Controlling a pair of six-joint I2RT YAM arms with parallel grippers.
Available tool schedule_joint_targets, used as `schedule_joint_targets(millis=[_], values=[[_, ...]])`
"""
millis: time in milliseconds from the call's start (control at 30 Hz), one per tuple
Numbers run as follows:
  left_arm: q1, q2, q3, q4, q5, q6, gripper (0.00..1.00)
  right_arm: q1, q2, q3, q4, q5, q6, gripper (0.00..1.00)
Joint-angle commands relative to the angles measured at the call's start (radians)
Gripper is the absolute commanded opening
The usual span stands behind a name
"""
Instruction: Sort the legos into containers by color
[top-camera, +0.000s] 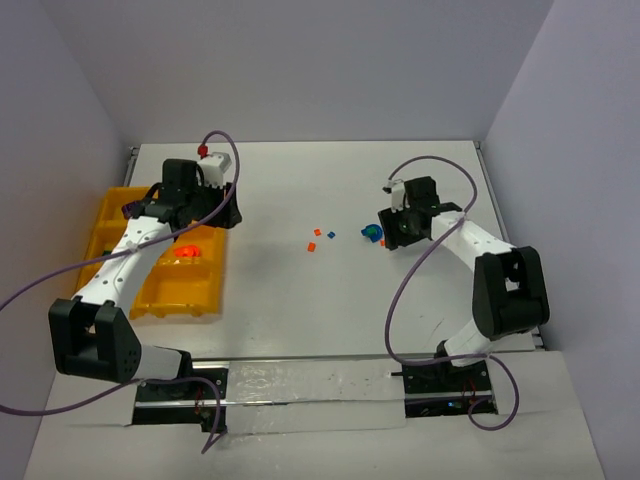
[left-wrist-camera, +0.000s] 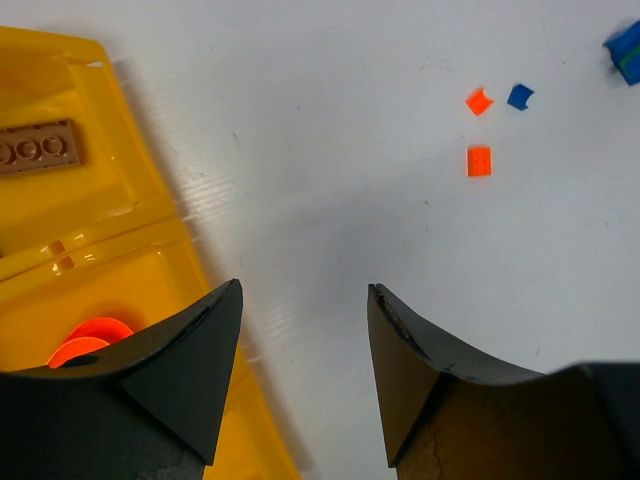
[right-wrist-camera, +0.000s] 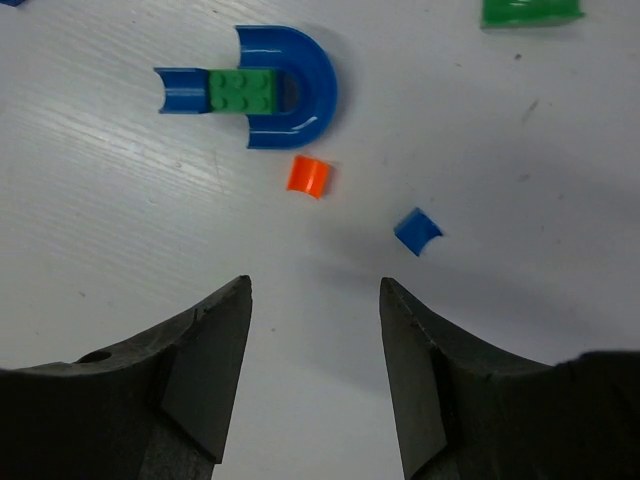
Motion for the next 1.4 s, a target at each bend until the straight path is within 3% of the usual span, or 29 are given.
schedule_joint_targets(millis=[0,233,867,1100,1367], values=[[-0.004,-0.061,-0.027,0.117,-0.113,-0.141,0.62,0.061,0.071,0.004,0.072,0.085,0.064,0.61],[-0.005,-0.076,-0.037,0.138,-0.165,-0.145,0.62,0.089,0.123,-0.032,0.133,0.221,0.136,0.61],[-0.007,-0.097,-0.057,0.146,-0.18,-0.113,0.63,0.089,0.26,0.131,0.042,0.22,0.106,0.52],[-0.008,-0.087,-0.06,0.152,-0.178,-0.114,0.63,0.093,0.31,0.191,-0.021,0.178,0.107,0.34],[-0.008,-0.088,-0.06,0.149,-0.175,-0.109,0.63,0.095,0.324,0.216,-0.039,0.178,0.113,0.38]])
